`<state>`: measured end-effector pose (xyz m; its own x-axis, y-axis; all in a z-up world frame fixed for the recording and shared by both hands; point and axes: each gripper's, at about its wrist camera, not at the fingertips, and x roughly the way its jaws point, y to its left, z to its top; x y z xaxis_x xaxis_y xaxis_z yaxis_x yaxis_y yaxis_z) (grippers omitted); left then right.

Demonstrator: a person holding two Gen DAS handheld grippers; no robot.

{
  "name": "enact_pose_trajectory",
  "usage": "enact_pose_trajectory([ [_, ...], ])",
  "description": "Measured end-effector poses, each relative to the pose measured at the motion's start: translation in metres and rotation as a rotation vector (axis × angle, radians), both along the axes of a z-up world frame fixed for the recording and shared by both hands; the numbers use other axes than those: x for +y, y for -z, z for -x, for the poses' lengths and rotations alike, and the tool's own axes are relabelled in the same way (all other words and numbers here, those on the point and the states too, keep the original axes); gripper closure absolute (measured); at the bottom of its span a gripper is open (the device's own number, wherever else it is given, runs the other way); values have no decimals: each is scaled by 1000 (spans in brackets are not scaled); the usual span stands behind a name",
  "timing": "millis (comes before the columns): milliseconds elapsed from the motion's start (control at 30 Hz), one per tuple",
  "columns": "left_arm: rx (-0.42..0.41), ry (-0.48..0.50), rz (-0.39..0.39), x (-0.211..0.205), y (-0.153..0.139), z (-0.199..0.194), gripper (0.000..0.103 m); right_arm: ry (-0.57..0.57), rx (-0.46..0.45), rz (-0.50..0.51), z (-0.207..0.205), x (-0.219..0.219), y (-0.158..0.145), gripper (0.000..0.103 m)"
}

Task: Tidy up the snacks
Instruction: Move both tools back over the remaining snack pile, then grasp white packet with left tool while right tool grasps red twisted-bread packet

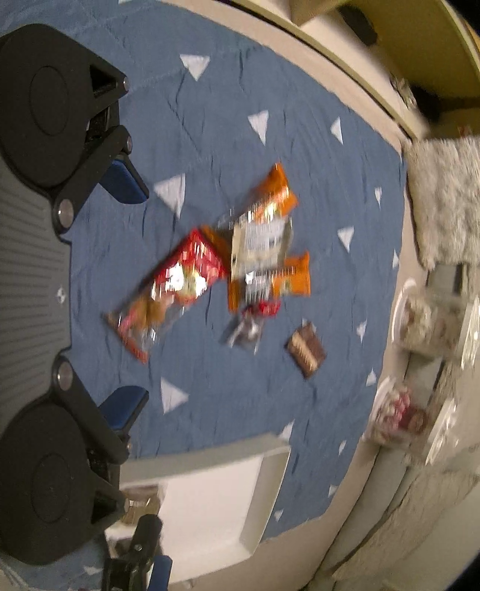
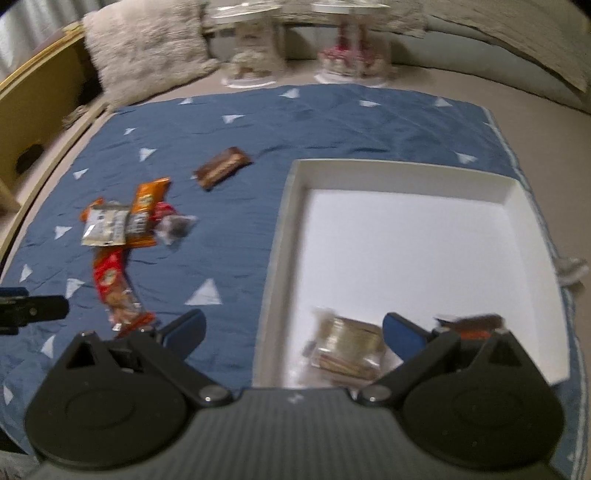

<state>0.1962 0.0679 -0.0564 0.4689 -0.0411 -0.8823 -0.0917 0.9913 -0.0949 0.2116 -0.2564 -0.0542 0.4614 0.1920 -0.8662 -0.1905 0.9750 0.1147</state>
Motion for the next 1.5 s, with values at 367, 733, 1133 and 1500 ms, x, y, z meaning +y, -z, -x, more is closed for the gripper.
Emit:
enact_pose_trajectory([
  [367,-29,-164,50,53,8,-35,0,-232,-88,-75,-8,77,11,0],
  [733,-8,-231,64,43,35,-77,0,-444,-136,-91,-18,131,48,0],
  [1133,-35,-234,116,46,49,-103,45,-480,-11,-198,-36,137,75,3],
  [1500,34,-215,42,45,61,-103,95,-599,53,-84,-14,173,91,31],
])
